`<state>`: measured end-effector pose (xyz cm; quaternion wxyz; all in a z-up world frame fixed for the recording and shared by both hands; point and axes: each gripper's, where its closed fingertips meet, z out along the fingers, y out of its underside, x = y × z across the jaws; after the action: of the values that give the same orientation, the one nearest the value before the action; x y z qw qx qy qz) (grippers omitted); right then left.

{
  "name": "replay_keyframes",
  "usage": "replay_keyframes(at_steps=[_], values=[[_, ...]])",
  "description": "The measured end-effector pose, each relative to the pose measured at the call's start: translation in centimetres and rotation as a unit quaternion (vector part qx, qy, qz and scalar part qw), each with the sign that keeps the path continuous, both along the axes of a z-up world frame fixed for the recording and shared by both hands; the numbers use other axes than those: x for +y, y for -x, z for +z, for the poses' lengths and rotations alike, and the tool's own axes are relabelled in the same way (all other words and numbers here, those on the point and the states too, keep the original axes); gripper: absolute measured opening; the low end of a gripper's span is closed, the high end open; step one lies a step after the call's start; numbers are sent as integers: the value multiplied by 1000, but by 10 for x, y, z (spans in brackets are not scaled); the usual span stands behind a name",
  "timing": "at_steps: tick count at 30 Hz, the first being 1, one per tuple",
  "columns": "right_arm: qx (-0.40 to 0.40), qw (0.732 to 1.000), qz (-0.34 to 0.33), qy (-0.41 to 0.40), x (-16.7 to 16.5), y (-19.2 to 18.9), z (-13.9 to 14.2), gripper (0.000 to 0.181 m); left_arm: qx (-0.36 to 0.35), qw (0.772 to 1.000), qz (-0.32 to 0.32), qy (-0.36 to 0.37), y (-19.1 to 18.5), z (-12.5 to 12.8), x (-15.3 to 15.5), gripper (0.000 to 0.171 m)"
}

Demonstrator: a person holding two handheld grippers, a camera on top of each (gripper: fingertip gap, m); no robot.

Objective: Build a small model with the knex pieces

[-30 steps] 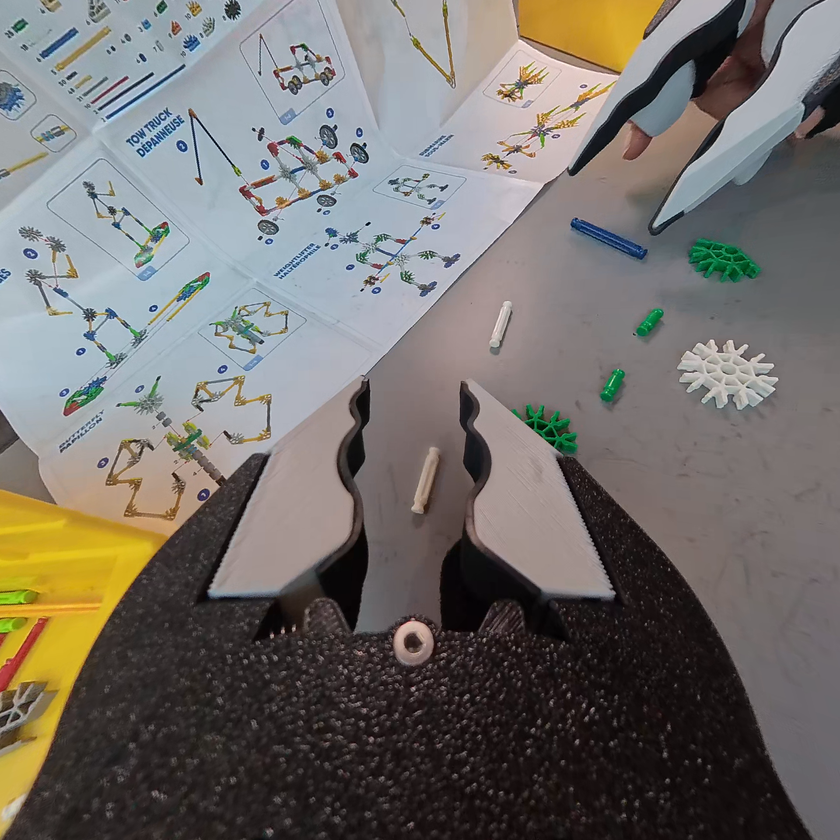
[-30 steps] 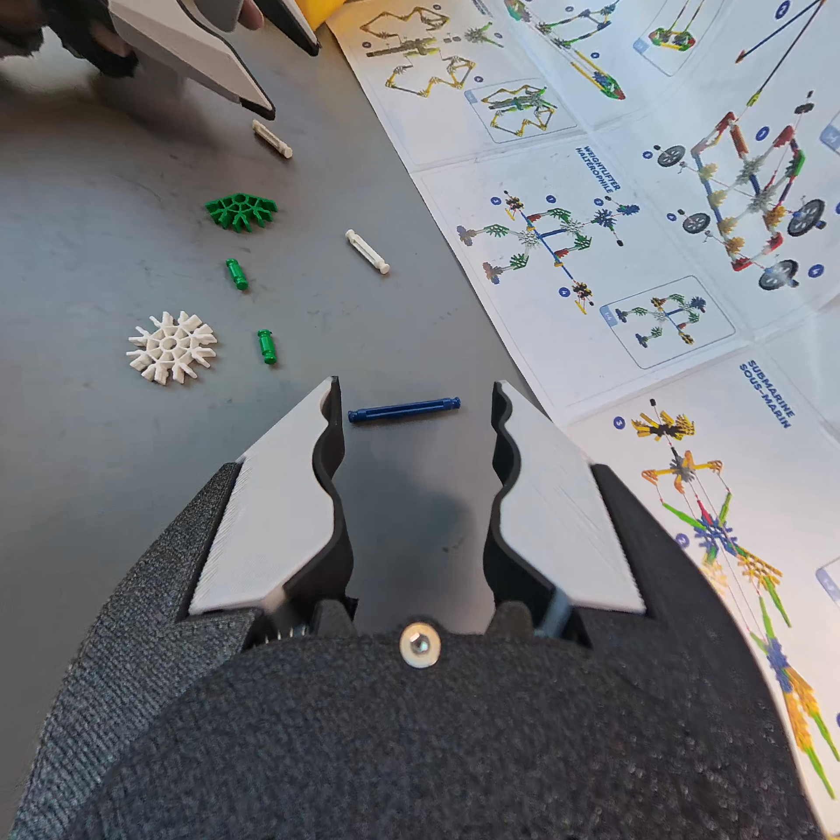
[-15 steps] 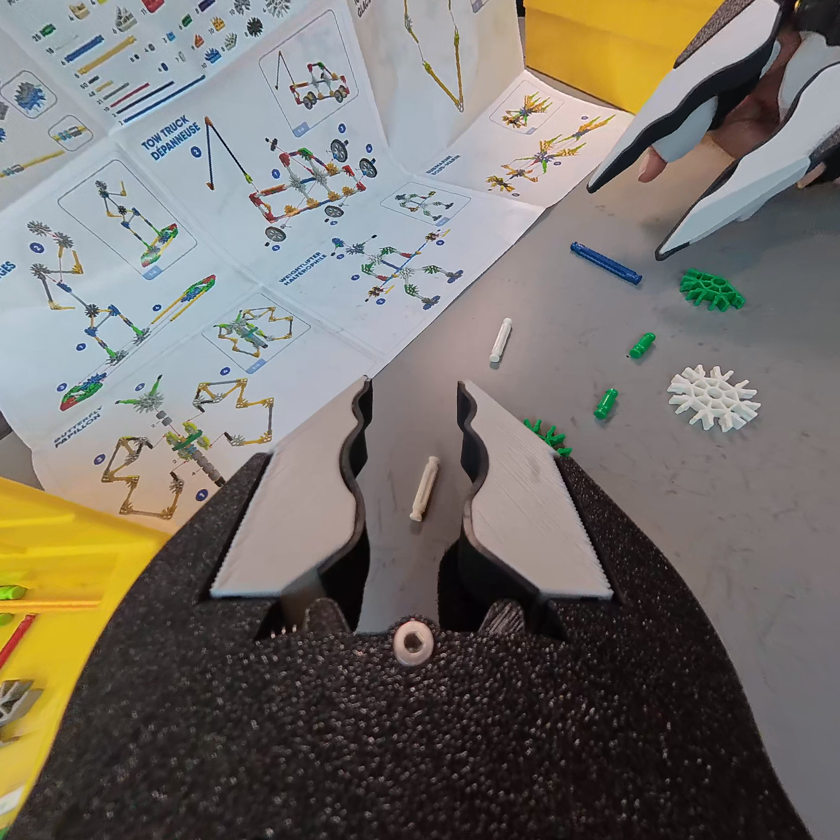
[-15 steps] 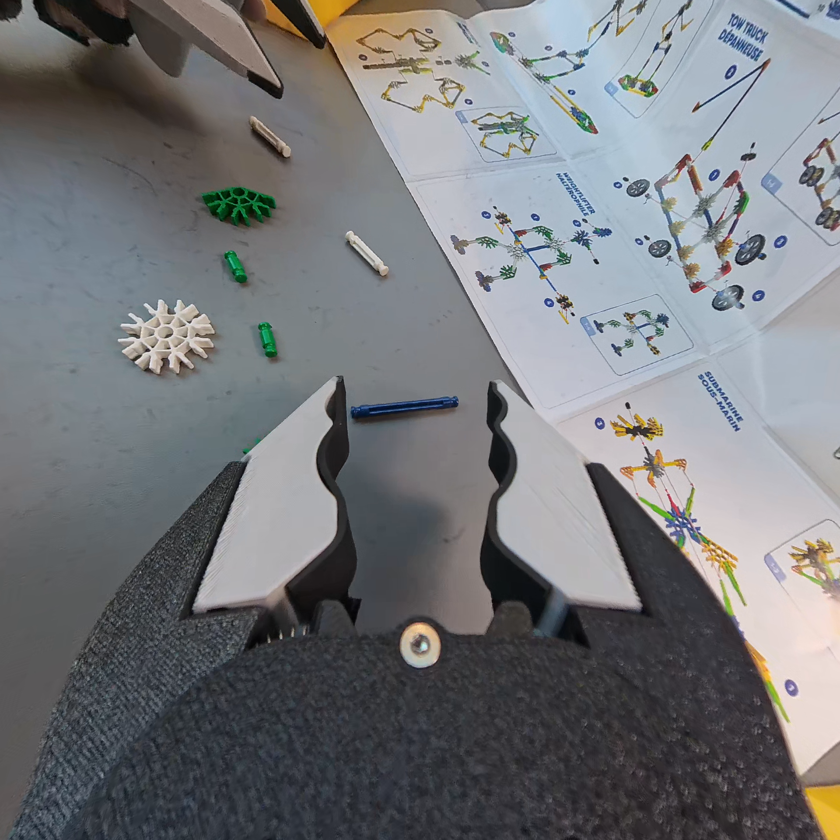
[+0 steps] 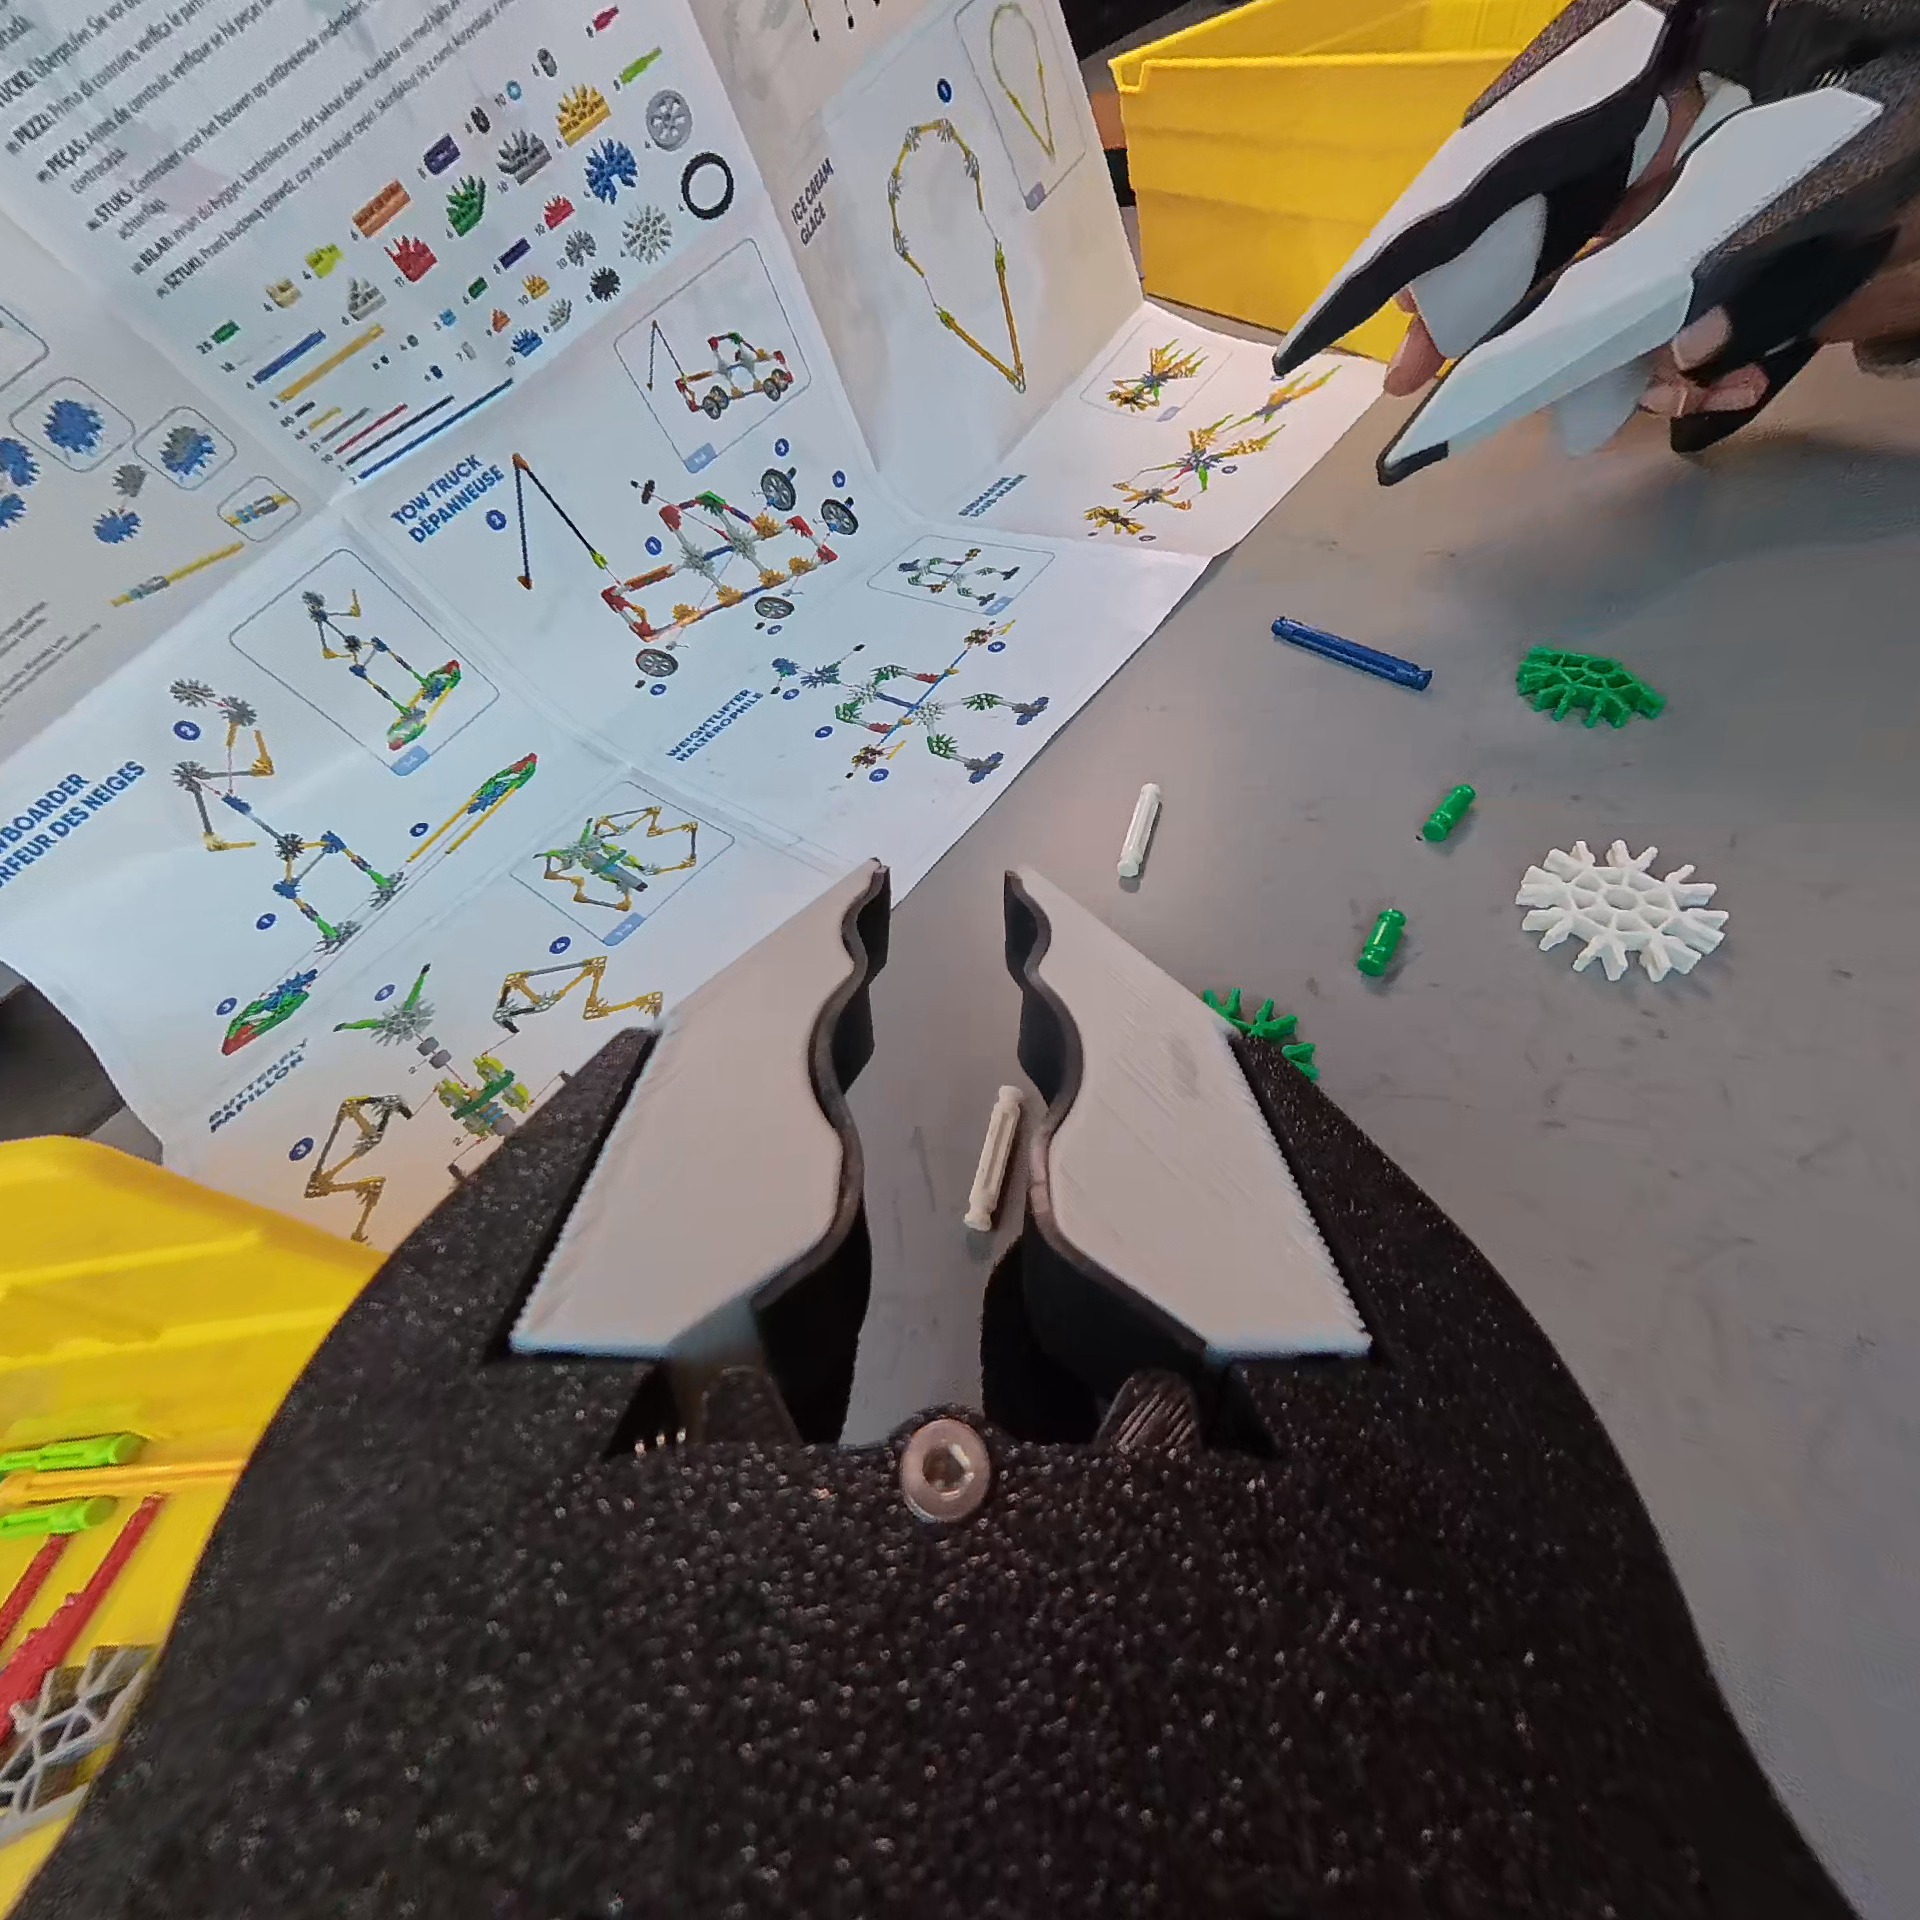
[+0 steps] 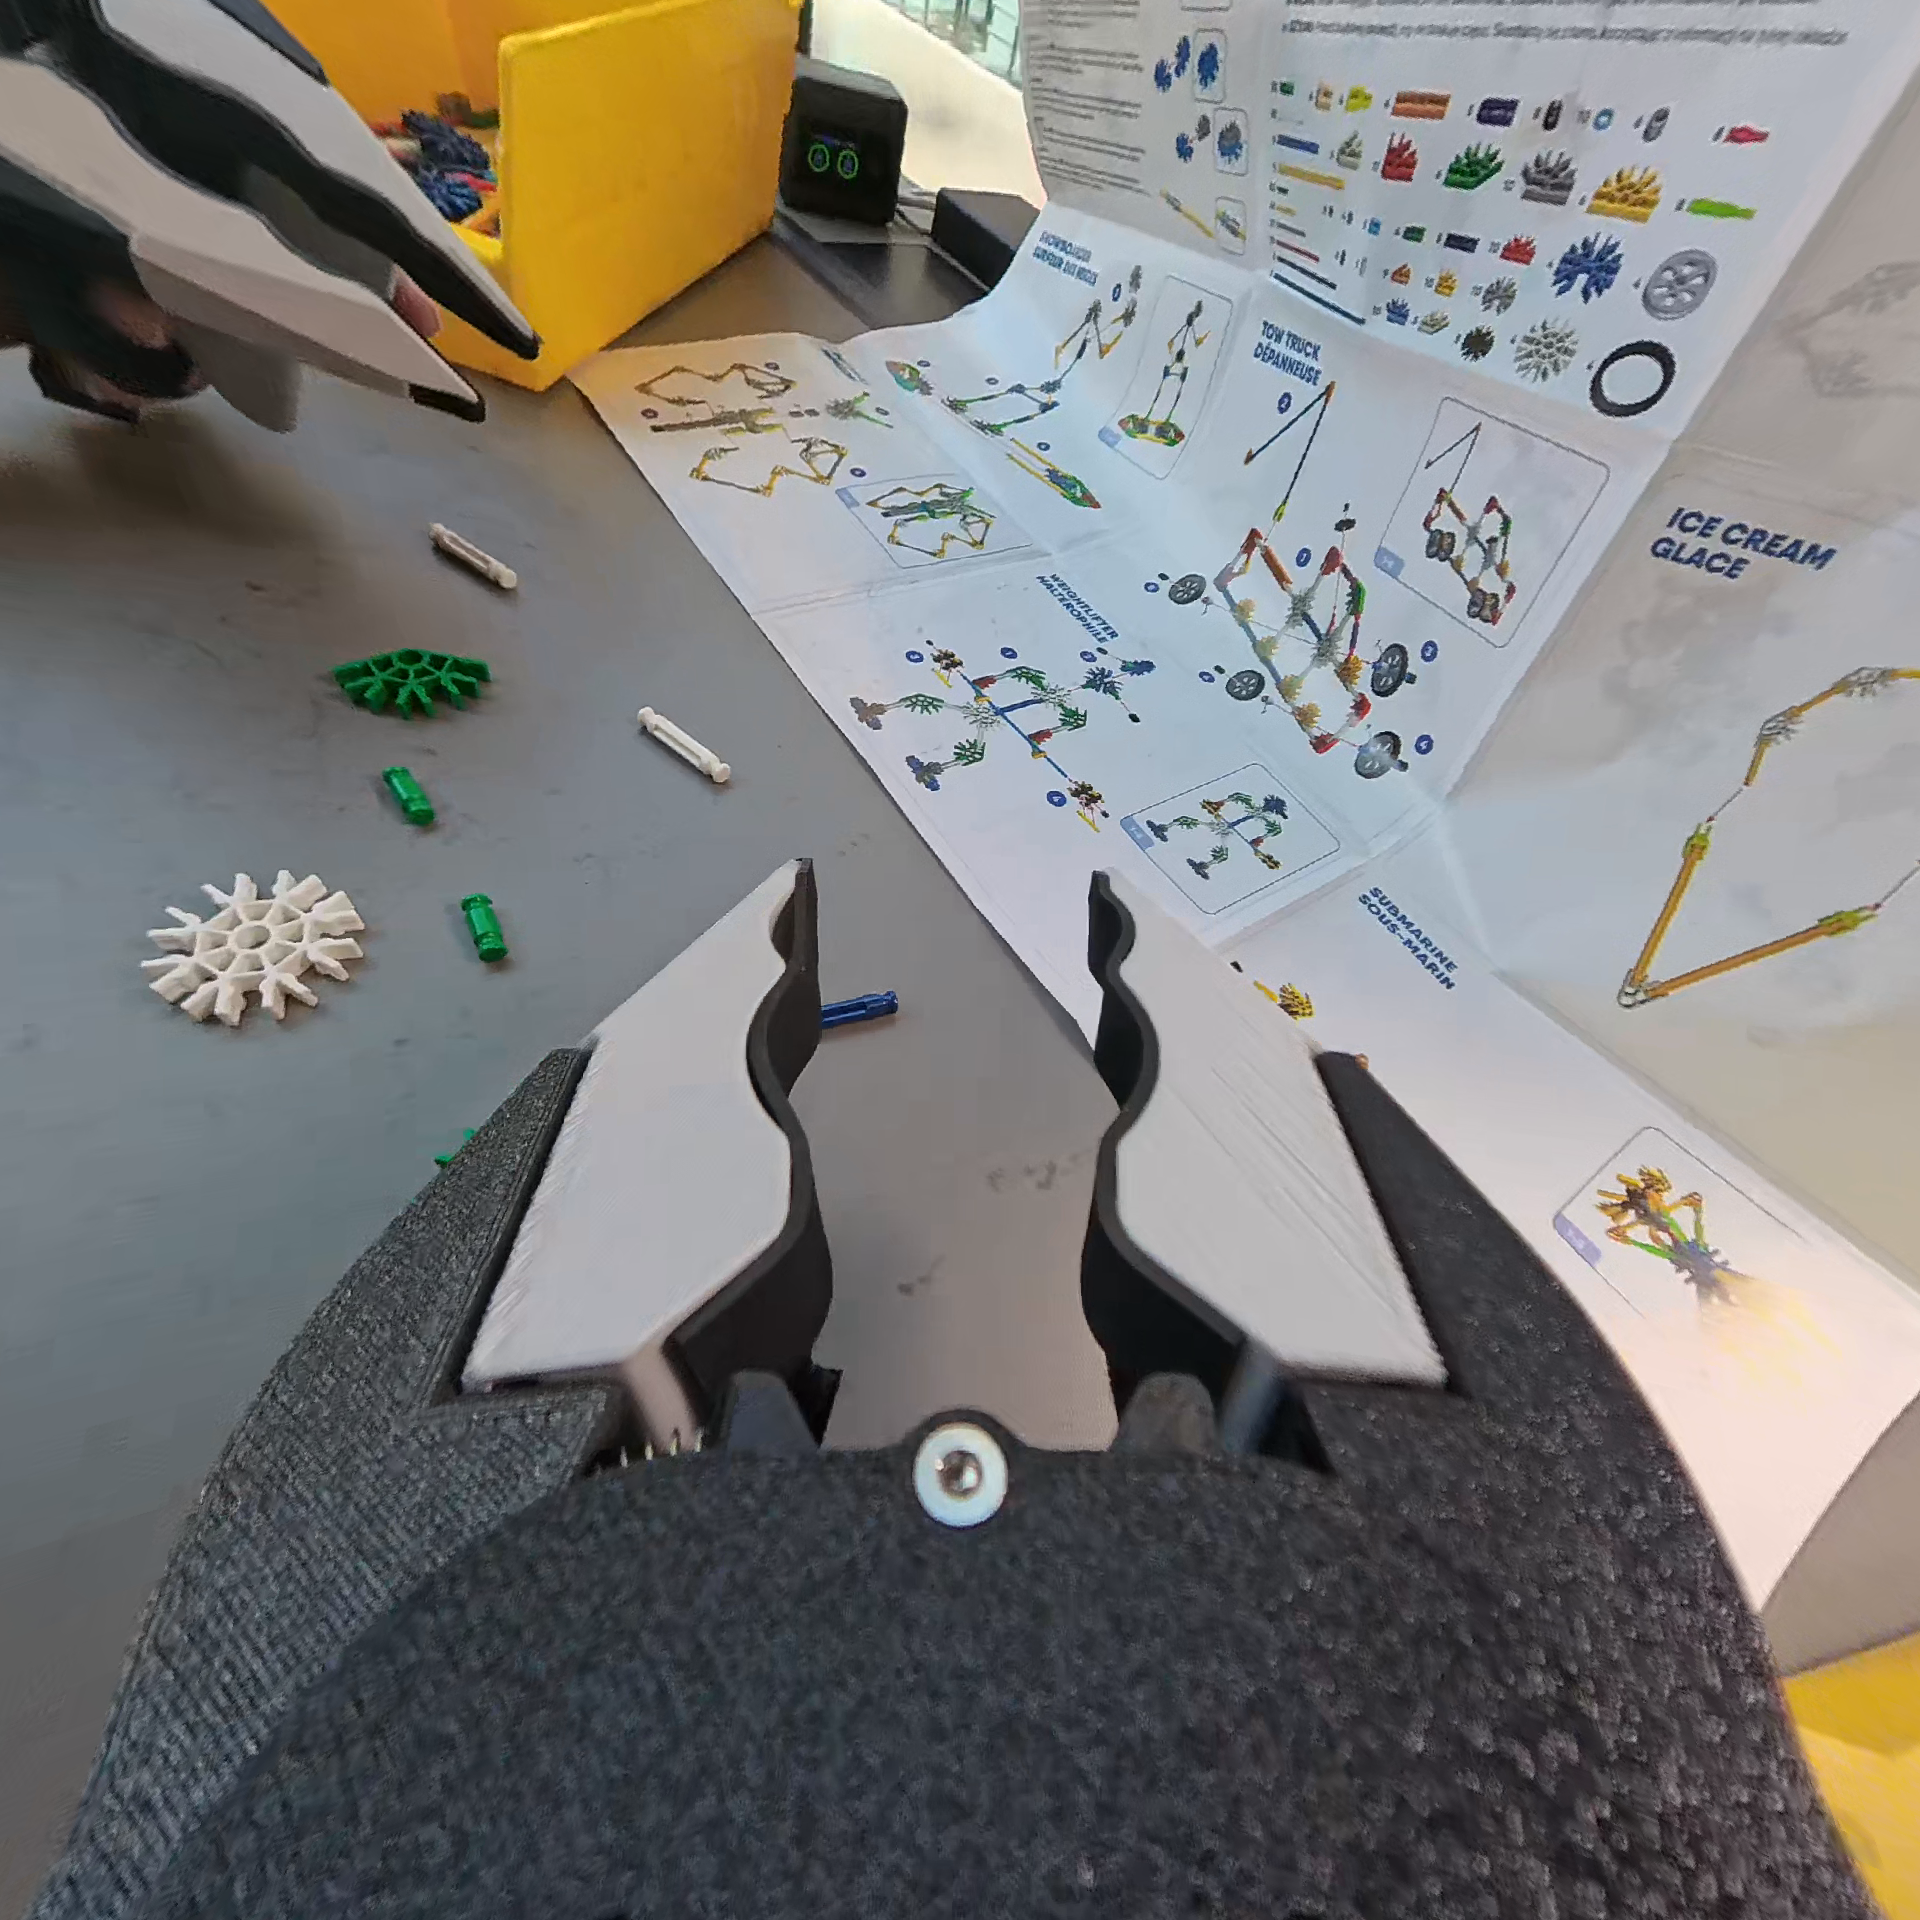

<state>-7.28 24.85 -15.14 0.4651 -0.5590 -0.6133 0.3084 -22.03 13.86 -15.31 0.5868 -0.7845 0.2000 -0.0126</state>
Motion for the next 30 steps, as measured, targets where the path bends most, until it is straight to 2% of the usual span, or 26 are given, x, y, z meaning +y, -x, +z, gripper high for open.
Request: replay_keyframes(at_steps=[5, 10, 12, 17, 22, 25, 30], values=[[7, 1000, 14, -8, -9, 4, 3, 47, -15, 999, 17, -30, 4, 10, 0, 20], [6, 999, 15, -37, -10, 5, 6, 44, -94, 985, 79, -121, 27, 48, -3, 14], [6, 999, 15, -29, -9, 4, 6, 43, -127, 980, 93, -125, 35, 53, -6, 13], [-25, 999, 25, 0, -14, 3, -5, 45, -182, 978, 94, -29, 42, 31, -1, 9], [-47, 999, 20, 3, -15, 6, -14, 59, -192, 979, 43, 62, 26, 2, 1, 12], [-50, 999, 22, 0, -16, 7, -16, 60, -168, 983, 22, 74, 14, -3, 1, 21], [-58, 998, 35, -13, -22, 8, -19, 49, -151, 986, 23, 63, 11, 1, -1, 32]])
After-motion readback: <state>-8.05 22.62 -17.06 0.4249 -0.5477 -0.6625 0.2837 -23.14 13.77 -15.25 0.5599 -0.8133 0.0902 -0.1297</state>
